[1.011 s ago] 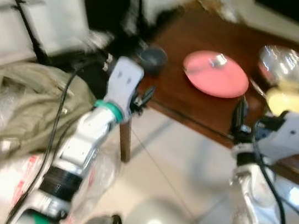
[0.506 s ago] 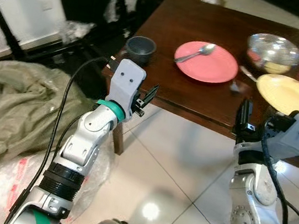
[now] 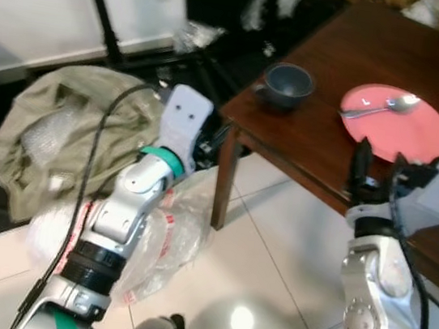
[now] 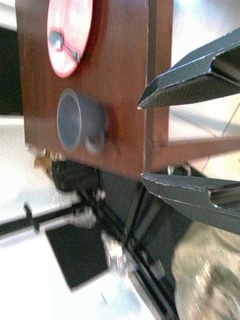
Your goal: Setting the table
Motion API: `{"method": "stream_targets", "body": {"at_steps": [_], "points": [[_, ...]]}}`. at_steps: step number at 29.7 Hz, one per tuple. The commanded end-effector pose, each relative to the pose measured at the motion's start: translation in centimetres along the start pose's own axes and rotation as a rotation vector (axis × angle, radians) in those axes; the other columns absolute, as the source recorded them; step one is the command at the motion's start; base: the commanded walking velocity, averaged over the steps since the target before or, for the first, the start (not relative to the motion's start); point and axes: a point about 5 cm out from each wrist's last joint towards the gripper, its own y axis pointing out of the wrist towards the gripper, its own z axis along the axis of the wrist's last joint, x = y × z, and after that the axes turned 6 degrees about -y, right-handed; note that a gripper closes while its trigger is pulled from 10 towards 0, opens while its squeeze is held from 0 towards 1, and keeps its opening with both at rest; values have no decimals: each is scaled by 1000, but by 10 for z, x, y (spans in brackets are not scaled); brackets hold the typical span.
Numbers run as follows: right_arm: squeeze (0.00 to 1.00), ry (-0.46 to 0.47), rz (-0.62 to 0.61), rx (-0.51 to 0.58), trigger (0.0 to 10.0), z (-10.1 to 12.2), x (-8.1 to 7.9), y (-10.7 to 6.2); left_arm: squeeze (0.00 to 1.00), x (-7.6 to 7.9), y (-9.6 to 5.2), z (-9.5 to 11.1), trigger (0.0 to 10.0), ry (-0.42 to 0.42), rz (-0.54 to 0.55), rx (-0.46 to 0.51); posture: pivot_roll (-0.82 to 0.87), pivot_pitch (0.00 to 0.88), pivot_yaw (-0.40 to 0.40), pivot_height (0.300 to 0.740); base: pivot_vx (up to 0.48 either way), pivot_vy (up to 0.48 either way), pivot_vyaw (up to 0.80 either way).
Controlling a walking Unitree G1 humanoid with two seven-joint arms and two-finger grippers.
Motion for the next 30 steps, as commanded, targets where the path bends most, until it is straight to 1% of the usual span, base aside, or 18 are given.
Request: {"method": "stream_targets", "body": {"at_steps": [1, 10, 30], "points": [[0, 0, 0, -13, 10000, -2, 0, -1, 0, -2, -1, -4, 10000, 5, 10, -18, -1, 0, 89, 740, 0, 0, 794], [0, 5, 25, -9, 10000, -1, -3, -2, 0, -2, -1, -4, 10000, 6, 12, -19, 0, 0, 89, 740, 0, 0, 794], [0, 10, 34, -13, 10000, -1, -4, -3, 0, -1, -2, -5, 10000, 5, 14, -23, 0, 0, 86, 740, 0, 0, 794]]}}
